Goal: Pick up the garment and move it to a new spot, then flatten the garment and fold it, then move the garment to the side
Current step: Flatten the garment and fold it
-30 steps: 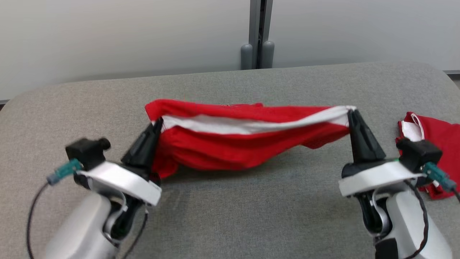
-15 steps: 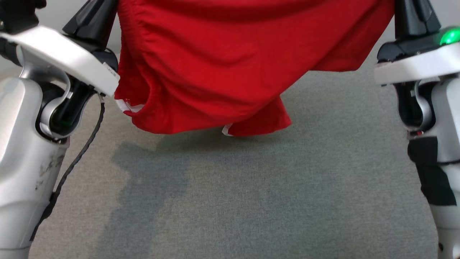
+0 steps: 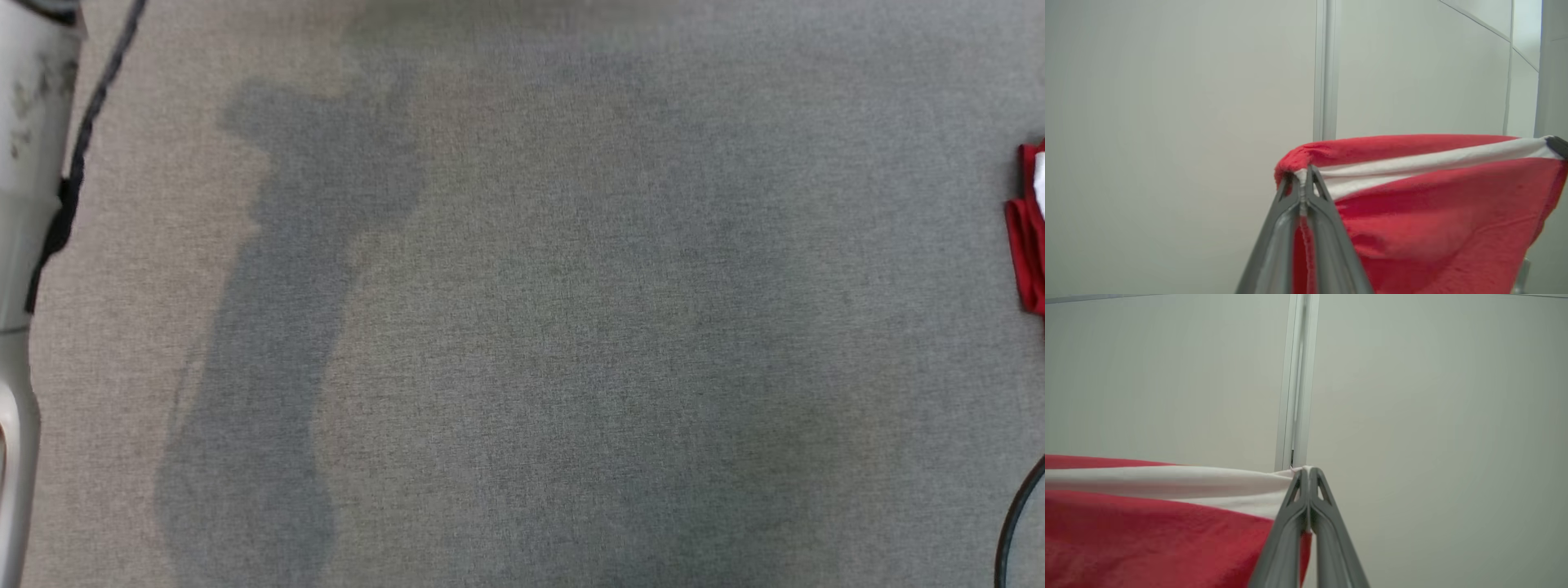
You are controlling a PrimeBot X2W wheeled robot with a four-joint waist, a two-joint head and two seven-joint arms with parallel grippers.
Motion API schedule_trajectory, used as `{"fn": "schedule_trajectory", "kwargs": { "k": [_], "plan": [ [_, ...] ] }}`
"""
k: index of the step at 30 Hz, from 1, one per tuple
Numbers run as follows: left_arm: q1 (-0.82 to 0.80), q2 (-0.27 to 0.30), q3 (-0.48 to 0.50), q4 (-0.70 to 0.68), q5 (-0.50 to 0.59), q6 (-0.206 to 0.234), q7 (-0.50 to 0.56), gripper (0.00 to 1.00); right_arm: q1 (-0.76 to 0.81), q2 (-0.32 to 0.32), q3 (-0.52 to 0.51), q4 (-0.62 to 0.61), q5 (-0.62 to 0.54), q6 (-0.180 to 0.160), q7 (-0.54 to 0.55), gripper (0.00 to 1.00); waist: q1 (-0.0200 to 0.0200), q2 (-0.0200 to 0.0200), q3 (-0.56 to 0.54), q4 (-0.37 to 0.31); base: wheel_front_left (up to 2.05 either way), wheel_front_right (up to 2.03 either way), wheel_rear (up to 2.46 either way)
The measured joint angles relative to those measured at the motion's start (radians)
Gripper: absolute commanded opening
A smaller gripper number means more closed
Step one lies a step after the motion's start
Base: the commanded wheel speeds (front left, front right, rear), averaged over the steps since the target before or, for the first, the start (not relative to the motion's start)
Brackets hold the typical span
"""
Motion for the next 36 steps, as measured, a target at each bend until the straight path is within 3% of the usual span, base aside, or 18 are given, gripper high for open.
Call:
{"fn": "schedule_trajectory", "kwargs": {
  "k": [4, 6, 17, 24, 36],
  "plan": [
    [-0.025, -0.018, -0.004, 0.080, -0.021, -0.007, -0.058, 0.00, 0.016, 0.013, -0.061, -0.068, -0.038, 0.000, 0.000, 0.00, 0.0000, 0.0000, 0.013, 0.000, 0.00, 0.00, 0.00],
    [0.019, -0.021, -0.044, 0.111, -0.051, -0.007, -0.053, 0.00, 0.084, 0.018, -0.035, -0.077, -0.037, 0.000, 0.000, 0.00, 0.0000, 0.0000, 0.004, -0.002, 0.00, 0.00, 0.00],
    [0.582, -0.066, -0.269, 0.168, -0.360, -0.007, -0.052, 0.00, 0.712, 0.015, 0.125, -0.051, 0.100, 0.000, 0.000, 0.00, 0.0000, 0.0000, -0.058, -0.009, 0.00, 0.00, 0.00],
    [0.776, -0.081, -0.352, 0.199, -0.422, -0.007, -0.086, 0.00, 0.949, 0.022, 0.137, -0.049, 0.145, 0.000, 0.000, 0.00, 0.0000, 0.0000, -0.140, -0.014, 0.00, 0.00, 0.00],
    [1.042, -0.059, -0.311, 0.152, -0.453, -0.007, -0.100, 0.00, 1.177, 0.061, 0.179, -0.037, 0.152, 0.000, 0.000, 0.00, 0.0000, 0.0000, -0.324, -0.012, 0.00, 0.00, 0.00]
  ]
}}
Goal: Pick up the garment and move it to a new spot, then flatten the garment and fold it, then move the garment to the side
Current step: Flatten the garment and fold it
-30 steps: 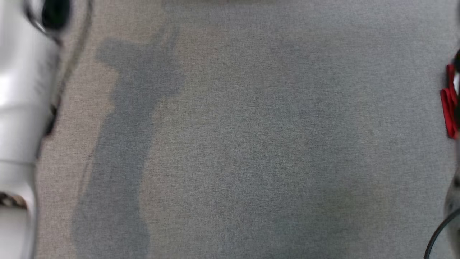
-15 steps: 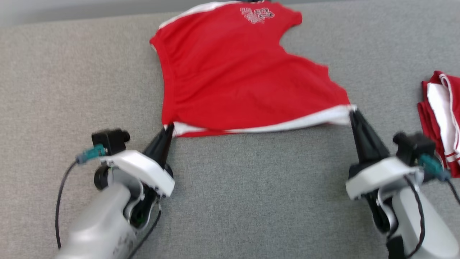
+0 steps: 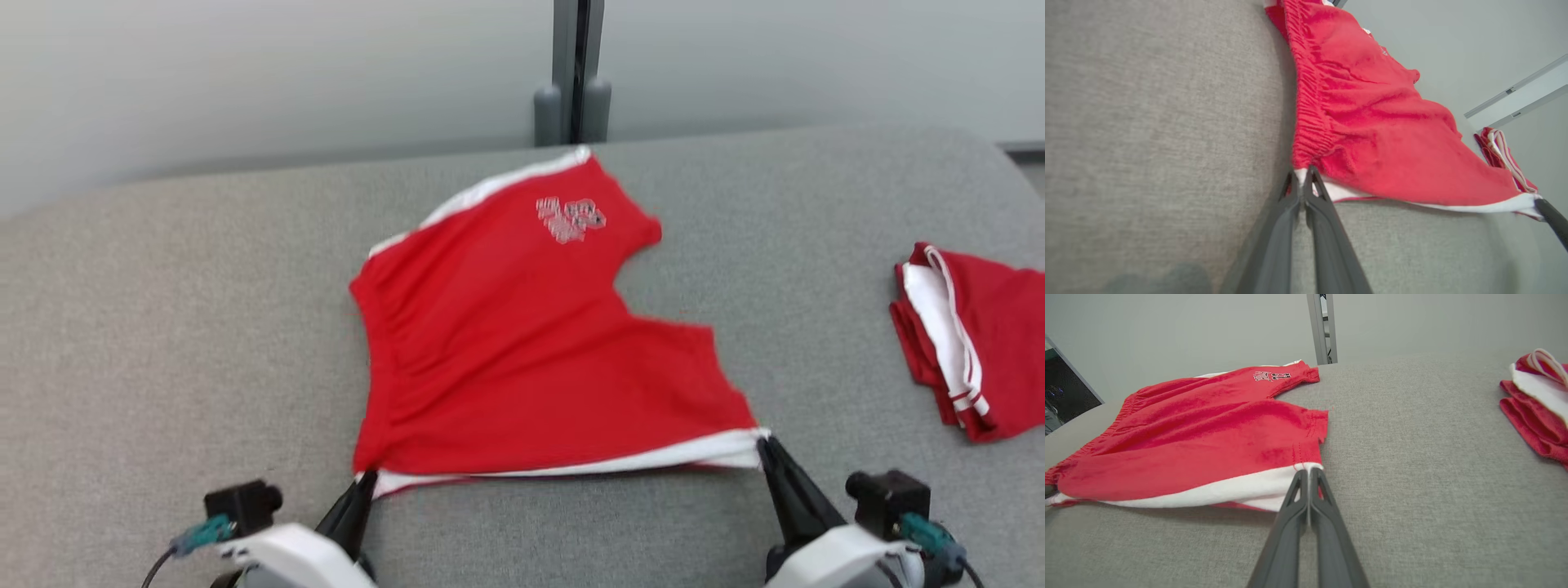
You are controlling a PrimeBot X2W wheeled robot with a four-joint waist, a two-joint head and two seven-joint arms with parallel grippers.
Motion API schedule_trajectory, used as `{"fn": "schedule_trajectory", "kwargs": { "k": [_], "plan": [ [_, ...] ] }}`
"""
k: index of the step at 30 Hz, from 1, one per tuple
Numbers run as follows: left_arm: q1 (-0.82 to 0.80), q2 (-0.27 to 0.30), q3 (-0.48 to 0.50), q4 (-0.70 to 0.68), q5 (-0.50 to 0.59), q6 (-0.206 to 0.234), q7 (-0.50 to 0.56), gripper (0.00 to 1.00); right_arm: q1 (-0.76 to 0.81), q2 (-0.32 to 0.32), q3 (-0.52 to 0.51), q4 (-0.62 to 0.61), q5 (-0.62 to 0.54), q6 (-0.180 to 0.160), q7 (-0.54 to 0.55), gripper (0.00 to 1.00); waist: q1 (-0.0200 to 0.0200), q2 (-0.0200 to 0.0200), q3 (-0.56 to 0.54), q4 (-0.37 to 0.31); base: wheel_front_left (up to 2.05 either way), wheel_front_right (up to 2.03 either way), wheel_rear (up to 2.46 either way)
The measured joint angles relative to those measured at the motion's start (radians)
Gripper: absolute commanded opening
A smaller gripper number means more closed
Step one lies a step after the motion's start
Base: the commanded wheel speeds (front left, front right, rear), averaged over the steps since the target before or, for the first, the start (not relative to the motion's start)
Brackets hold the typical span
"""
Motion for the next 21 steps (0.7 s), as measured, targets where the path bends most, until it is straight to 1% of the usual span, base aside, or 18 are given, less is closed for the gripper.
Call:
{"fn": "schedule_trajectory", "kwargs": {
  "k": [2, 4, 7, 10, 13, 15, 18, 21],
  "plan": [
    [0.045, 0.013, 0.028, -0.002, 0.016, 0.000, 0.001, 0.00, 0.033, 0.005, -0.003, -0.006, -0.002, 0.000, 0.000, 0.00, 0.0000, 0.0000, -0.032, 0.000, 0.00, 0.00, 0.00],
    [0.085, 0.022, 0.048, -0.013, 0.030, 0.000, 0.001, 0.00, 0.057, 0.008, -0.031, -0.021, -0.005, 0.000, 0.000, 0.00, -0.0001, 0.0000, -0.061, -0.002, 0.00, 0.00, 0.00],
    [0.139, 0.030, 0.061, -0.044, 0.047, -0.001, 0.001, 0.00, 0.083, 0.008, -0.068, -0.039, -0.013, 0.000, 0.000, 0.00, 0.0000, 0.0000, -0.091, -0.007, 0.00, 0.00, 0.00],
    [0.170, 0.044, 0.071, -0.073, 0.059, -0.001, 0.001, 0.00, 0.101, 0.011, -0.078, -0.051, -0.021, 0.000, 0.000, 0.00, 0.0000, 0.0000, -0.105, -0.008, 0.00, 0.00, 0.00],
    [0.198, 0.062, 0.057, -0.107, 0.063, -0.001, 0.001, 0.00, 0.121, 0.012, -0.078, -0.058, -0.026, 0.000, 0.000, 0.00, 0.0000, 0.0000, -0.107, -0.002, 0.00, 0.00, 0.00],
    [0.205, 0.076, 0.027, -0.129, 0.058, -0.001, 0.002, 0.00, 0.136, 0.012, -0.077, -0.067, -0.027, 0.000, 0.000, 0.00, 0.0000, 0.0000, -0.108, 0.005, 0.00, 0.00, 0.00],
    [0.214, 0.097, -0.011, -0.194, 0.026, -0.001, 0.009, 0.00, 0.150, 0.015, -0.083, -0.094, -0.013, 0.000, 0.000, 0.00, 0.0000, 0.0000, -0.103, 0.017, 0.00, 0.00, 0.00],
    [0.203, 0.124, -0.020, -0.258, 0.003, -0.001, 0.008, 0.00, 0.141, 0.016, -0.092, -0.122, -0.005, 0.000, 0.000, 0.00, 0.0000, 0.0000, -0.089, 0.028, 0.00, 0.00, 0.00]
  ]
}}
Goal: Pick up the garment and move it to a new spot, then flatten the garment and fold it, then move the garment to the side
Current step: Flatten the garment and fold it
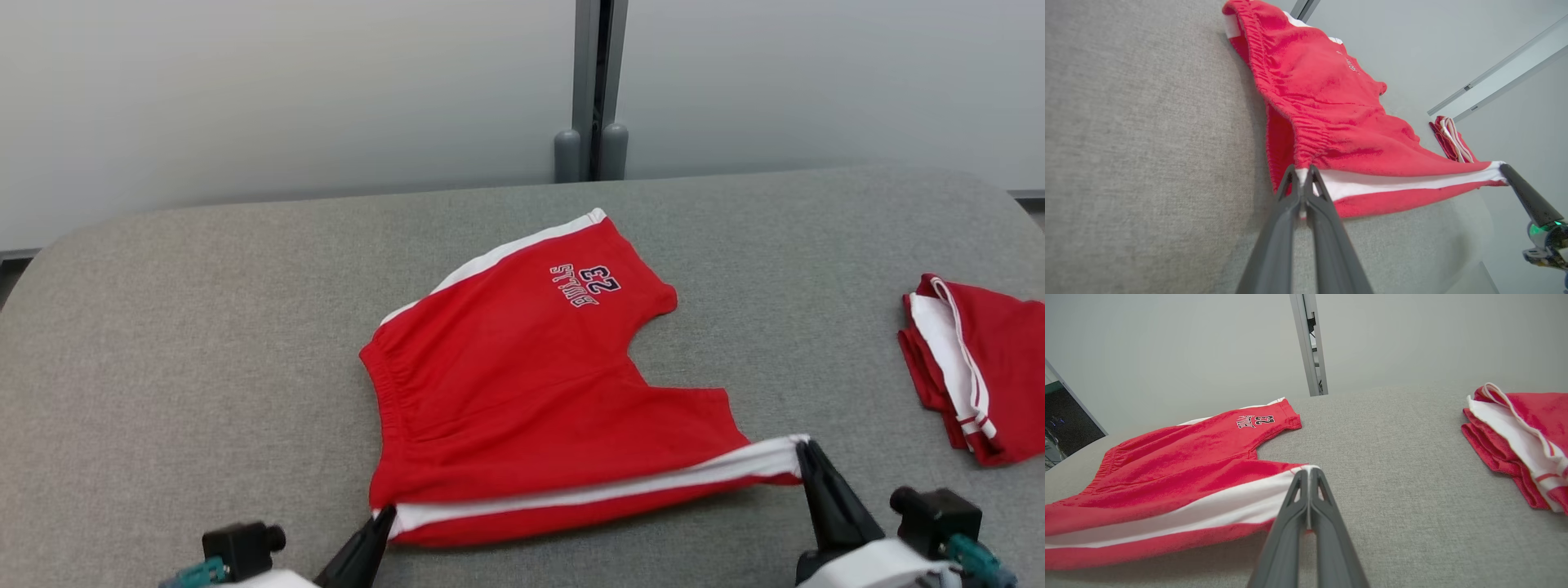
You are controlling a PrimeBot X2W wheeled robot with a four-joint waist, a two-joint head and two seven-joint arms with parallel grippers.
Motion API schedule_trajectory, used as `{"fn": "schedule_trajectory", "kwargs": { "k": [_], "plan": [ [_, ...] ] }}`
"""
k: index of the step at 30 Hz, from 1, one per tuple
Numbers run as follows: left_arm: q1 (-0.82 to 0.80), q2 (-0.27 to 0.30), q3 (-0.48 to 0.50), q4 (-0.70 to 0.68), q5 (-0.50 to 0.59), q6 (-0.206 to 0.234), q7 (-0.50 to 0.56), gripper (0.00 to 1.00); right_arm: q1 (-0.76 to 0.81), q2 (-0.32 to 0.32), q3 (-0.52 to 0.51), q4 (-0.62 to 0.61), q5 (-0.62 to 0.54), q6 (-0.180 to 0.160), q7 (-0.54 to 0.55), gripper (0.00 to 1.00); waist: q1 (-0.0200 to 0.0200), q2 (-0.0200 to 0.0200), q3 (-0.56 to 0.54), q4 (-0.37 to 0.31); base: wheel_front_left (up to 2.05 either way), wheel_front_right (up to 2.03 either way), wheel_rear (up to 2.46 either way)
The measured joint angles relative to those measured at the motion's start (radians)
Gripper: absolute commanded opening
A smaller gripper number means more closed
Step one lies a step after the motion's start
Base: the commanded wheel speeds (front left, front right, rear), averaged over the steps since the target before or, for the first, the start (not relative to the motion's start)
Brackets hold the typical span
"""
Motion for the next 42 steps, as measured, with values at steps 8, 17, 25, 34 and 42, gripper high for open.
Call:
{"fn": "schedule_trajectory", "kwargs": {
  "k": [8, 17, 25, 34, 42],
  "plan": [
    [-0.206, -0.008, -0.002, -0.155, -0.090, 0.000, 0.000, 0.00, -0.302, -0.085, 0.037, 0.045, -0.015, 0.000, 0.000, 0.00, 0.0000, 0.0000, 0.102, 0.051, 0.00, 0.00, 0.00],
    [-0.408, -0.097, 0.010, -0.067, -0.091, 0.000, -0.004, 0.00, -0.643, -0.143, 0.081, 0.259, -0.051, 0.000, 0.000, 0.00, 0.0000, 0.0000, 0.226, 0.126, 0.00, 0.00, 0.00],
    [-0.478, -0.223, 0.149, 0.026, 0.024, 0.000, -0.006, 0.00, -0.848, -0.167, 0.064, 0.420, -0.114, 0.000, 0.000, 0.00, 0.0000, 0.0000, 0.335, 0.193, 0.00, 0.00, 0.00],
    [-0.549, -0.291, 0.224, 0.091, 0.141, 0.000, -0.006, 0.00, -0.980, -0.163, 0.004, 0.497, -0.191, 0.000, 0.000, 0.00, 0.0000, -0.0001, 0.428, 0.245, 0.00, 0.00, 0.00],
    [-0.592, -0.308, 0.220, 0.111, 0.169, 0.000, -0.006, 0.05, -1.082, -0.154, -0.015, 0.574, -0.267, 0.000, 0.000, 0.47, 0.0000, 0.0000, 0.494, 0.288, 0.00, 0.00, 0.00]
  ]
}}
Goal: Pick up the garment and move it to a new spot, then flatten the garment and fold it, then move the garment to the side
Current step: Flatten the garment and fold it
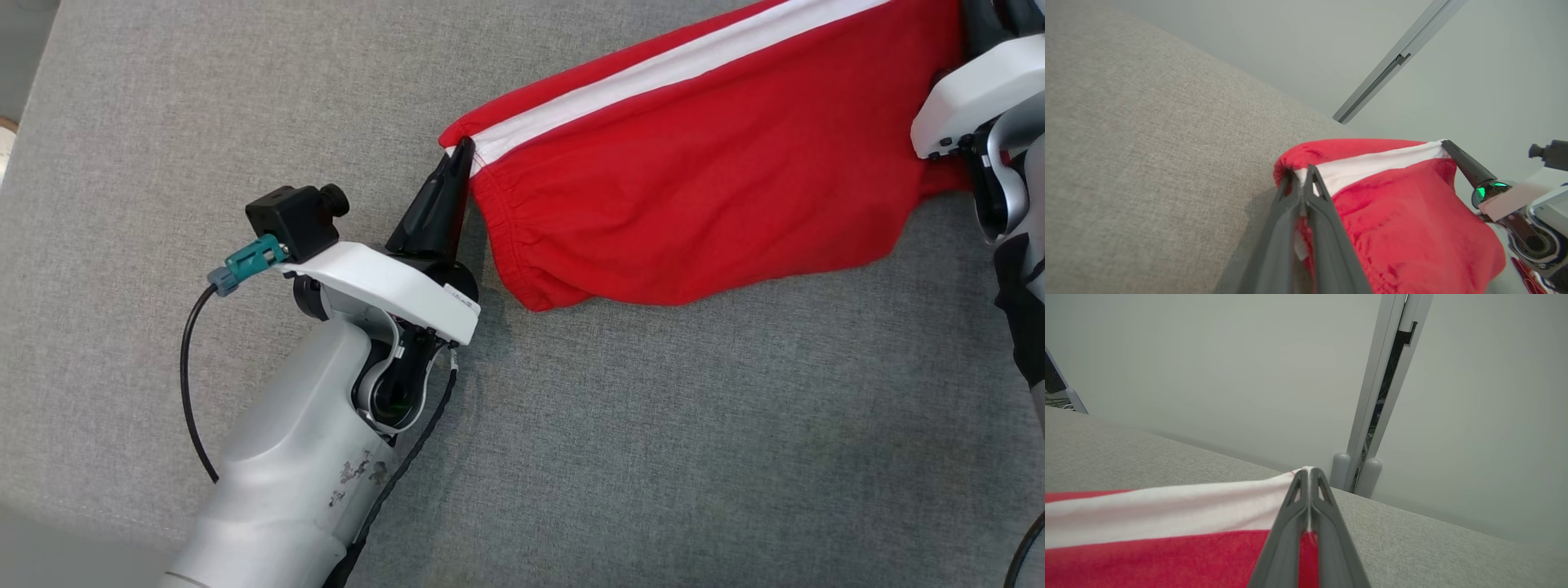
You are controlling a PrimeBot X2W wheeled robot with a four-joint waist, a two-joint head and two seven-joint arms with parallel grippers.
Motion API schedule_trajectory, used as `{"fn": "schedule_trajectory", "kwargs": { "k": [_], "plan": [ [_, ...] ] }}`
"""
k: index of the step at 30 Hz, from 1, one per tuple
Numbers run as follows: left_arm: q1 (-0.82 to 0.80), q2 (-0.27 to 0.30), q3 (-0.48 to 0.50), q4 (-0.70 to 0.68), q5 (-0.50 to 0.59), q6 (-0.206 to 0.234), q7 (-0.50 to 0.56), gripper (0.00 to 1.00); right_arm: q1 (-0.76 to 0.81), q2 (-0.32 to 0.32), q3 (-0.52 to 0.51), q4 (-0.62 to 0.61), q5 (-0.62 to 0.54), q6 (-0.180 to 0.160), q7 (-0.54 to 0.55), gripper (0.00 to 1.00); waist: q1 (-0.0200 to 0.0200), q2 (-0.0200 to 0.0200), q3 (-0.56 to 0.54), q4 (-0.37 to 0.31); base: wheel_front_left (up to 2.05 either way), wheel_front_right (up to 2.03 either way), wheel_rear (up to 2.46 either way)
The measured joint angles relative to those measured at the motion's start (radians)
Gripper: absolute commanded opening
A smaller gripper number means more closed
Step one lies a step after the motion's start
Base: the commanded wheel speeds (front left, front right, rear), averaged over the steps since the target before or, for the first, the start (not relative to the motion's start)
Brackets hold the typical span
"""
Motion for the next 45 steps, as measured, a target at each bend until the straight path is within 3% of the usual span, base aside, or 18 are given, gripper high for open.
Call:
{"fn": "schedule_trajectory", "kwargs": {
  "k": [1, 2, 10, 17, 27, 28, 29, 30, 45],
  "plan": [
    [0.000, 0.000, -0.001, -0.002, 0.001, 0.000, 0.000, 0.47, -0.005, 0.005, -0.003, 0.007, -0.004, 0.000, 0.000, 1.00, 0.0000, -0.0001, 0.006, 0.001, 0.00, 0.00, 0.00],
    [0.000, -0.001, 0.001, -0.002, 0.003, 0.000, 0.000, 0.98, -0.008, 0.008, -0.009, 0.012, -0.006, 0.000, 0.000, 1.00, 0.0001, 0.0000, 0.010, 0.002, 0.00, 0.00, 0.00],
    [0.024, -0.001, 0.081, 0.007, 0.081, 0.000, -0.002, 1.00, 0.003, 0.027, -0.067, -0.027, 0.017, 0.000, 0.000, 1.00, 0.0000, 0.0000, 0.008, -0.024, 0.00, 0.00, 0.00],
    [0.102, -0.002, 0.165, -0.032, 0.174, 0.000, -0.002, 1.00, 0.142, 0.025, -0.010, -0.050, 0.139, 0.000, 0.000, 1.00, 0.0000, 0.0000, -0.021, -0.054, 0.00, 0.00, 0.00],
    [0.173, -0.002, 0.191, -0.061, 0.197, 0.000, -0.002, 1.00, 0.190, 0.030, 0.126, 0.080, 0.263, 0.000, 0.030, 1.00, 0.0000, 0.0000, -0.053, -0.066, 0.00, 0.00, 0.00],
    [0.177, -0.001, 0.191, -0.061, 0.197, 0.000, -0.002, 1.00, 0.186, 0.030, 0.139, 0.090, 0.275, 0.000, 0.040, 0.72, 0.0000, 0.0000, -0.054, -0.065, 0.00, 0.00, 0.00],
    [0.179, -0.002, 0.191, -0.060, 0.198, 0.000, -0.002, 1.00, 0.180, 0.030, 0.152, 0.100, 0.285, 0.000, 0.055, 0.31, 0.0000, 0.0000, -0.056, -0.064, 0.00, 0.00, 0.00],
    [0.179, -0.002, 0.193, -0.059, 0.201, 0.000, -0.002, 1.00, 0.176, 0.032, 0.160, 0.105, 0.302, -0.002, 0.060, 0.00, 0.0000, 0.0000, -0.058, -0.064, 0.00, 0.00, 0.00],
    [0.269, -0.002, 0.260, -0.020, 0.264, 0.000, -0.002, 1.00, 0.302, 0.049, 0.163, 0.110, 0.513, 0.000, 0.007, 0.00, 0.0000, 0.0000, -0.168, -0.104, 0.00, 0.00, 0.00]
  ]
}}
